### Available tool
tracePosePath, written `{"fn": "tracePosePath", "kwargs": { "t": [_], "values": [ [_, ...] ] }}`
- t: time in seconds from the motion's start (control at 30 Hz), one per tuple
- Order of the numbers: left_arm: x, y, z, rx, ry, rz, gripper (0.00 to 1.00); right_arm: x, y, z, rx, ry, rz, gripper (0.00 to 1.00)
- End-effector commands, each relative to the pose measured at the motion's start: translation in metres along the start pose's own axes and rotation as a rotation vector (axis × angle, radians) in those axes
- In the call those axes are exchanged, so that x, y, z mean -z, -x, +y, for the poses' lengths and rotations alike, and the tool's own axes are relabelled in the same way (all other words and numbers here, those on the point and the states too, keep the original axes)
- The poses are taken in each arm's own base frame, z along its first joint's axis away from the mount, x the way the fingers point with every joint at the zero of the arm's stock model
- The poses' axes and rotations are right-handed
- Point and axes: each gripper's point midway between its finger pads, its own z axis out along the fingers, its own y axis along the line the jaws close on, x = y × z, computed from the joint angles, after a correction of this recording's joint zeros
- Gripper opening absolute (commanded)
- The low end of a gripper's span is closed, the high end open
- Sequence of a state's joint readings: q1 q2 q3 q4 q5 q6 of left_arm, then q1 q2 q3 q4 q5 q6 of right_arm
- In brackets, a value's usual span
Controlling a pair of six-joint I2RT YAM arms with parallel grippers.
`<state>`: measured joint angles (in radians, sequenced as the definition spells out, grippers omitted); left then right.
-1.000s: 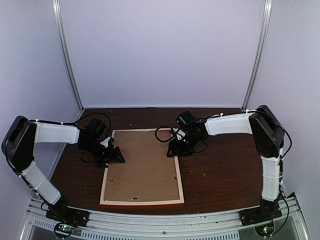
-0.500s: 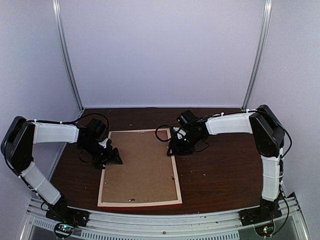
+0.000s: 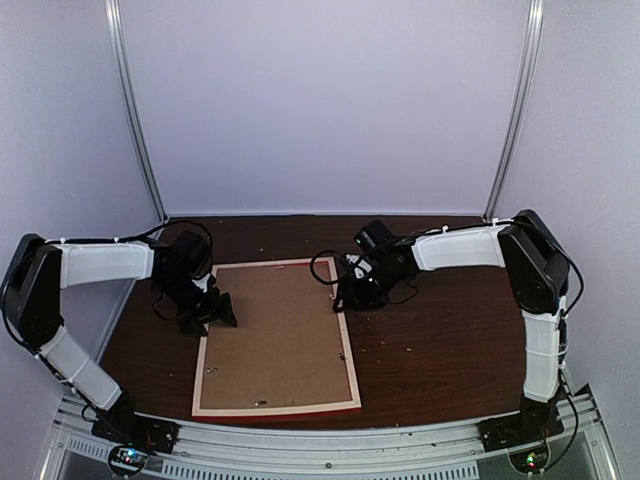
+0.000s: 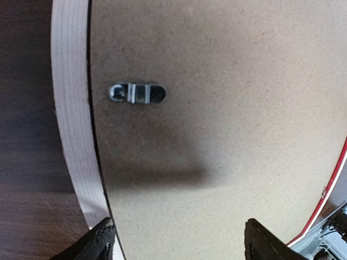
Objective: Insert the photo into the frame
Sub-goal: Place the backboard with the photo.
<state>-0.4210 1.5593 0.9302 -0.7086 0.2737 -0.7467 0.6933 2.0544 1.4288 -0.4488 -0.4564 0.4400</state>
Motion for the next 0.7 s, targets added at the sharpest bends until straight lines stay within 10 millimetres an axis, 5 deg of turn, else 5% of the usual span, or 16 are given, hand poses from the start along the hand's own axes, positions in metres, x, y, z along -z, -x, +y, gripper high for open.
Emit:
{"fn": "tracePosePath", "kwargs": {
  "t": [0.0, 0.3, 0.67],
  "values": [
    [0.014, 0.004, 0.001, -0.007, 0.034, -0.028, 0.83, -0.002, 0.0, 0.0, 0.007, 0.022, -0.009, 0.62],
    [0.023, 0.015, 0.013, -0.066, 0.123, -0.085, 0.84, -0.002, 0.0, 0.001, 0.01, 0.027, -0.004, 0.62],
    [-0.009, 0.018, 0.022, -0.133, 0.158, -0.02, 0.84, -0.007, -0.005, -0.006, -0.014, 0.004, 0.018, 0.61]
  ]
}}
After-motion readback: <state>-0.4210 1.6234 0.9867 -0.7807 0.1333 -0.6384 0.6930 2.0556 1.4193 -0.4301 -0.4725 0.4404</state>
